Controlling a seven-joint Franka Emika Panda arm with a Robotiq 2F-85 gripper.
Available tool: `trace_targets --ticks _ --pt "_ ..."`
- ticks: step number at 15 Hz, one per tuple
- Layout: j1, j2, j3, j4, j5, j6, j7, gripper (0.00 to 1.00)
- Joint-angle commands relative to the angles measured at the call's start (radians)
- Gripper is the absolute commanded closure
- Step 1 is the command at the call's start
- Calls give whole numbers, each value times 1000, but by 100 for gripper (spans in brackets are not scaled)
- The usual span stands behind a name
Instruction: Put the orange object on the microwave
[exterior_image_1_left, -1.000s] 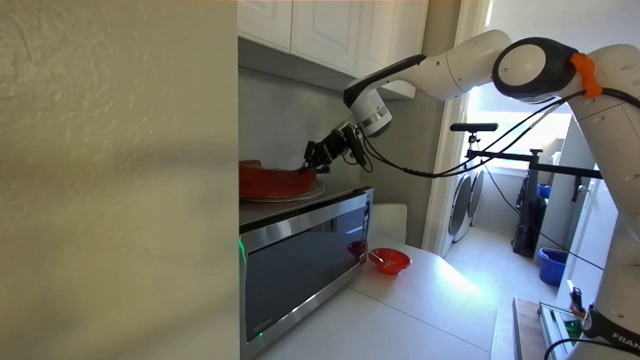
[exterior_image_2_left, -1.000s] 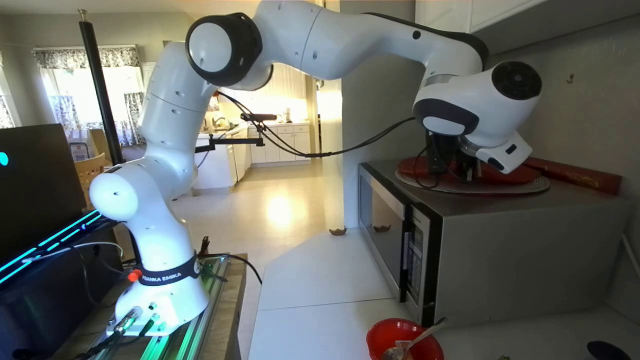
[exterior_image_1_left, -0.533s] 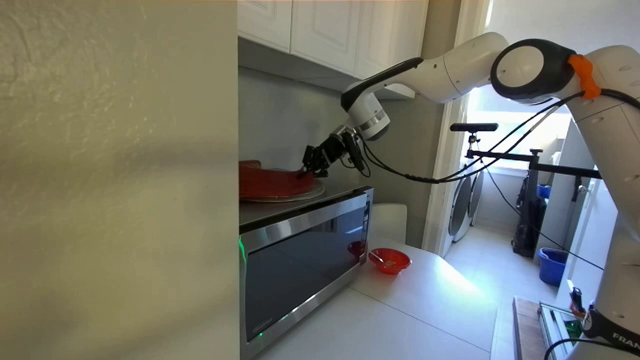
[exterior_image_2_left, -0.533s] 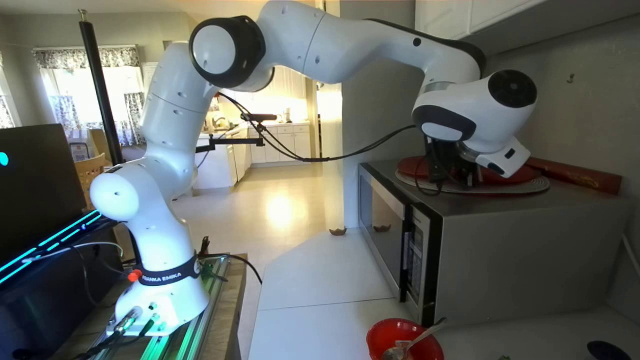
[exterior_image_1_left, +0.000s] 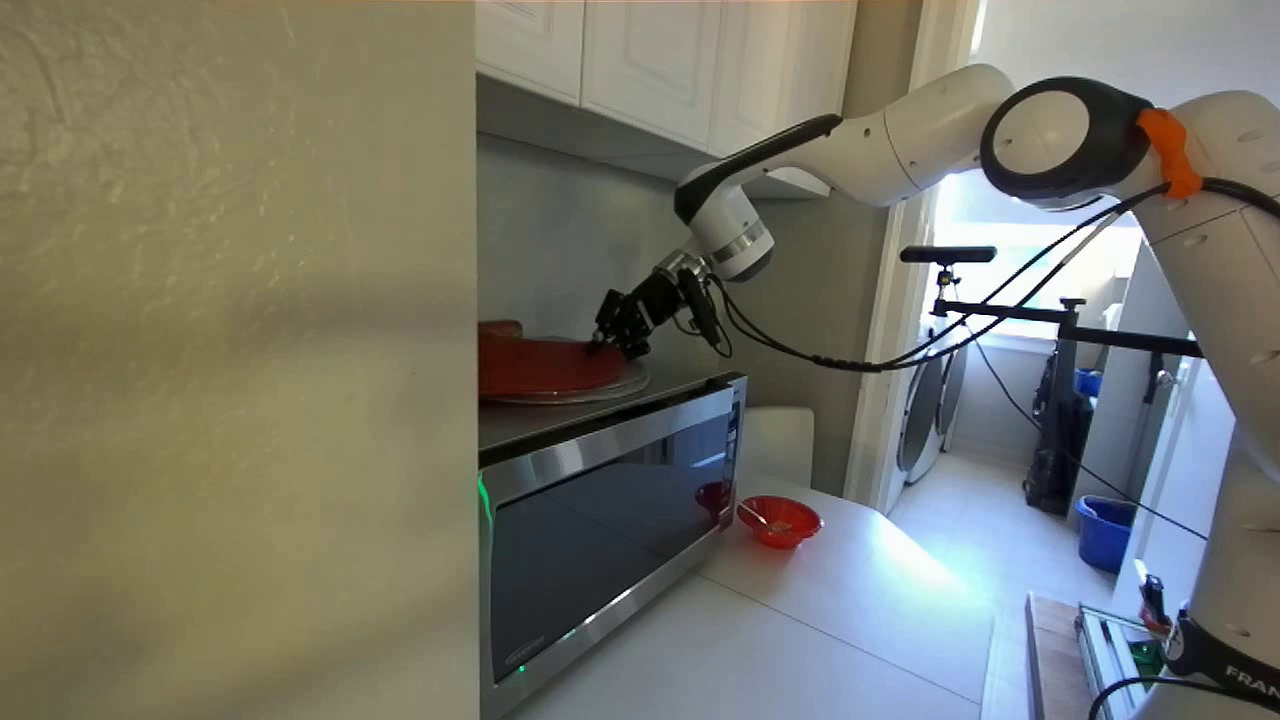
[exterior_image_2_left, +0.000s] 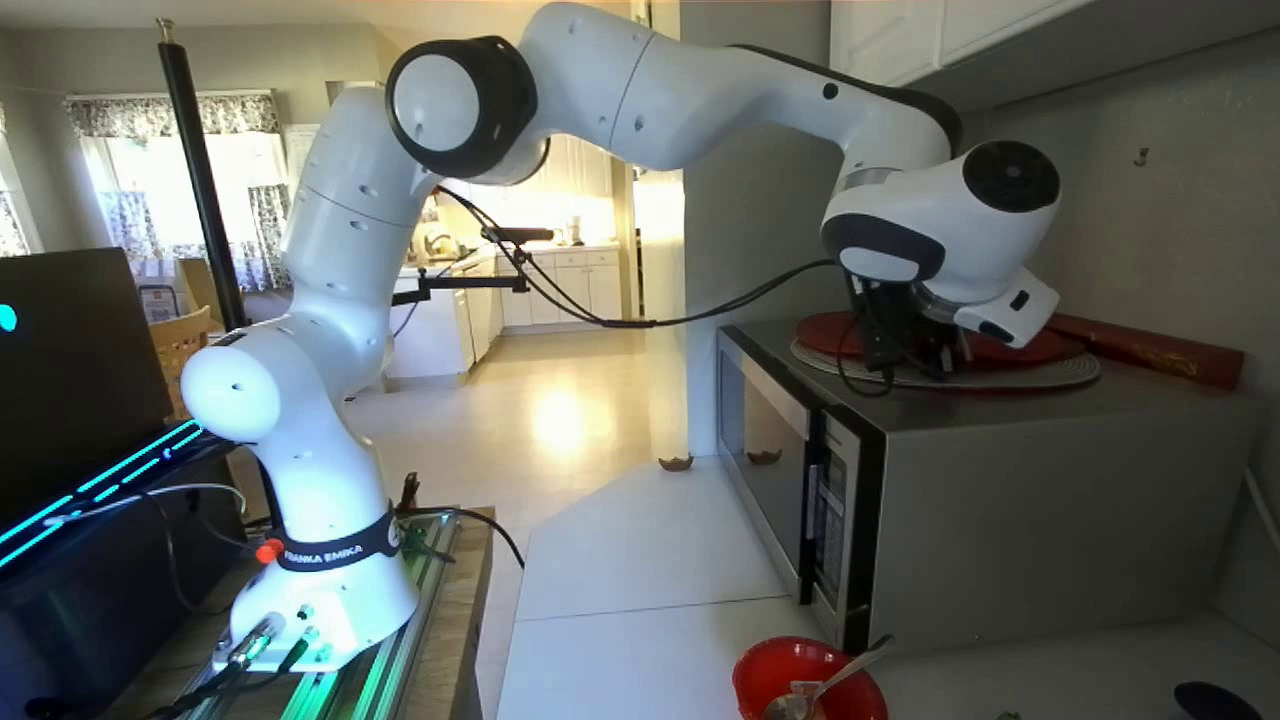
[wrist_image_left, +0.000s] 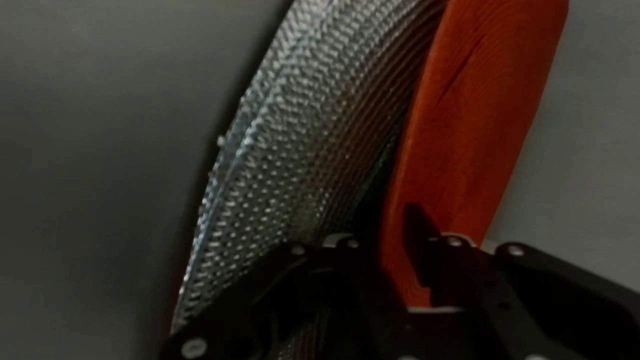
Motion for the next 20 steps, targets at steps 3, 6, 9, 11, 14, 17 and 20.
trace_targets --ticks 3,6,9,11,14,17,20 --pt "-1 -53 -61 -24 -147 24 41 32" --pt "-6 -98 -90 -37 -261 15 94 11" --pt "-1 -126 -92 -74 -349 34 129 0" --pt "3 -142 -81 -100 -386 35 144 0" --pt "12 -172 -66 -118 -425 41 152 0" --pt "24 -220 -62 -118 -483 68 158 0" --pt "37 -286 -73 -109 -589 109 195 0"
